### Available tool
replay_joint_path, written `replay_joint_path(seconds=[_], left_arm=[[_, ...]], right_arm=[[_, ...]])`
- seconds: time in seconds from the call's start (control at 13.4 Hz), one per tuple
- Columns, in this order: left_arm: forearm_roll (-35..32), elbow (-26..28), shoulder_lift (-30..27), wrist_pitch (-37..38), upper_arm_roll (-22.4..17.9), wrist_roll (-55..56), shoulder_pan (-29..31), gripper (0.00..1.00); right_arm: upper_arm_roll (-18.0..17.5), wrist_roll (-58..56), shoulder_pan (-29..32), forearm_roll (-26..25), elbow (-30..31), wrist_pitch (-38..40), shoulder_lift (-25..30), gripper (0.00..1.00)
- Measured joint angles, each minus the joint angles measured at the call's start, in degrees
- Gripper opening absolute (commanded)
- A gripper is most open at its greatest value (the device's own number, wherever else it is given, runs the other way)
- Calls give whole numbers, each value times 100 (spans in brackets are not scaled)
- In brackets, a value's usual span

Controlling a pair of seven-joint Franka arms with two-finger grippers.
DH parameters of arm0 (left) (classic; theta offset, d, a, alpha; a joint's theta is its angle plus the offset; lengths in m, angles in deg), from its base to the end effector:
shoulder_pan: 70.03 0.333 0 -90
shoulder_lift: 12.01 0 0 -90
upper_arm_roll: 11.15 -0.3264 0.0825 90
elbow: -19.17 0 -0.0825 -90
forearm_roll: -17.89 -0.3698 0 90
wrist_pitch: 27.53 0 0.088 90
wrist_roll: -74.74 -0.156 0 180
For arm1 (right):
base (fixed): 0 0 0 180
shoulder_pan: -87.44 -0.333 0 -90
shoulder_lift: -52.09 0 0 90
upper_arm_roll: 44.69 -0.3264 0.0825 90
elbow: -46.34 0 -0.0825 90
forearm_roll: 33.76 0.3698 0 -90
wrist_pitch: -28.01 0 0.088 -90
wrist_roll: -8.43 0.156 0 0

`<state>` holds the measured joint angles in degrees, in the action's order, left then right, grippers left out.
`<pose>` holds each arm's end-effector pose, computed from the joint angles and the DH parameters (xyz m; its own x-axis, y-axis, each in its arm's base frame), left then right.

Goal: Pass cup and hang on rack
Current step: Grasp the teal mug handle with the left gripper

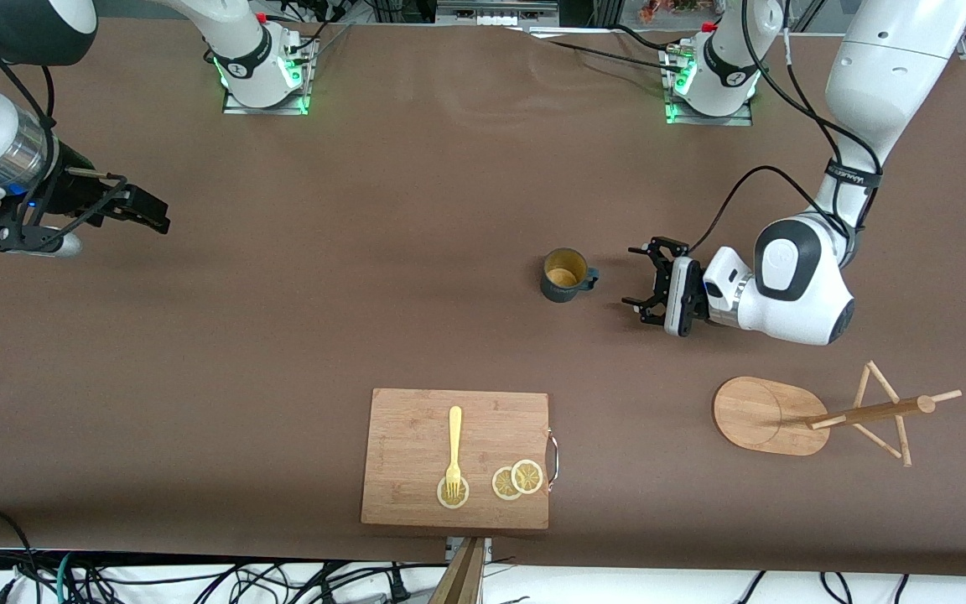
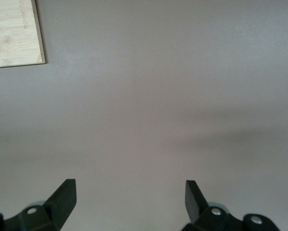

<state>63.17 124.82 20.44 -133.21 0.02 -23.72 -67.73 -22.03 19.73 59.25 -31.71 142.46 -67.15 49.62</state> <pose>0.5555 -0.1743 0.2052 0.3172 -0.7072 0.6319 -0.8557 0.0739 0.5122 0.5490 0.0618 0.5227 0.9928 -0.1045 -0.0591 -0.1051 -0.9944 -0.0074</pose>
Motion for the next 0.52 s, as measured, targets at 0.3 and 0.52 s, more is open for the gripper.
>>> replay_joint_path(seconds=[0.3, 0.52], left_arm=[[640, 602, 19, -644, 30, -1030, -26, 100], [1515, 894, 19, -1141, 56, -1857, -63, 100]], right_arm=[[-94, 0, 157, -6, -1, 1, 0, 100], [-1443, 0, 1528, -12, -5, -4, 0, 100]])
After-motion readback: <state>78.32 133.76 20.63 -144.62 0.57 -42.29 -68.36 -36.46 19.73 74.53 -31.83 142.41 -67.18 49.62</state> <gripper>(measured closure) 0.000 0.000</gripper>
